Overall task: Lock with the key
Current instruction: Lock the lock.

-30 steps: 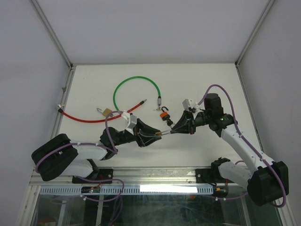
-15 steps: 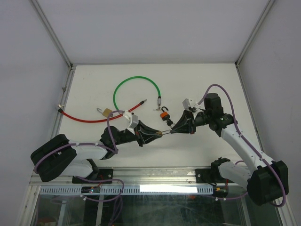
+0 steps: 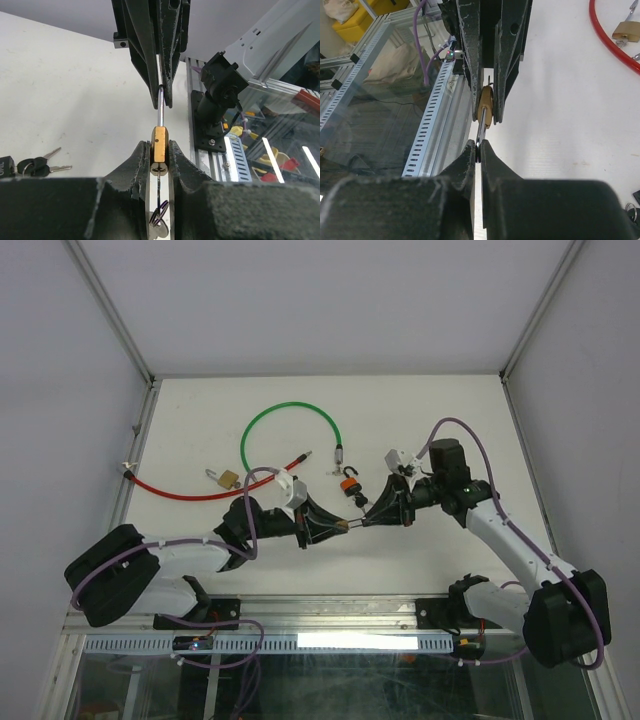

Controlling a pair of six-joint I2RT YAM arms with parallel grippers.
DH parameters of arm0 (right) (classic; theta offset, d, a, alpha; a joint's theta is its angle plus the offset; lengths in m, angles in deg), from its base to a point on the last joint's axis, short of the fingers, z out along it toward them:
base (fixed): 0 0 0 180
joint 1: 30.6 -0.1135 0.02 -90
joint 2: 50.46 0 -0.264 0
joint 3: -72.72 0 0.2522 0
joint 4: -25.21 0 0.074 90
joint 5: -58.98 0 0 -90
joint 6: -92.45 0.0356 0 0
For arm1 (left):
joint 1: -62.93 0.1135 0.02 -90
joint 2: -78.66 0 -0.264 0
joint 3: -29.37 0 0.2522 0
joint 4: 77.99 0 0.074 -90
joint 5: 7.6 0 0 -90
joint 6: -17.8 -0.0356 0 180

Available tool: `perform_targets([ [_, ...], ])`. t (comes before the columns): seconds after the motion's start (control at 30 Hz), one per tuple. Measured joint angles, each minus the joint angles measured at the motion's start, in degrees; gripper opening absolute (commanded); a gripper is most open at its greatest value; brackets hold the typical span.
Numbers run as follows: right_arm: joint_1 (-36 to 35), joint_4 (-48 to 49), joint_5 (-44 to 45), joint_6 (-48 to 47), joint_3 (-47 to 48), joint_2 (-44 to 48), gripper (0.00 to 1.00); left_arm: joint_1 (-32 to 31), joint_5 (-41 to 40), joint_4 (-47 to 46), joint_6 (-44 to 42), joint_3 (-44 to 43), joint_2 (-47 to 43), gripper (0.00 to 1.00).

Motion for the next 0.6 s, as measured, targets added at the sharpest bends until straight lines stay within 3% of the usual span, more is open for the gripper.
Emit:
perform_targets([
  [0.33, -1.8, 0.5, 0.2, -0.2, -0.1, -2.6, 0.0, 0.9, 5.2, 0.6, 2.2, -1.9, 5.7, 0.0],
  [0.47, -1.6, -1.7, 2.1, -1.0, 1.6, -3.6, 0.0, 1.6, 4.6, -0.8, 4.2, -1.8, 7.0, 0.45],
  [0.6, -0.9, -3.4, 3.9, -1.9, 3.4, -2.5, 0.0, 3.5, -1.9, -13.6, 8.0, 0.5, 6.1, 0.87],
])
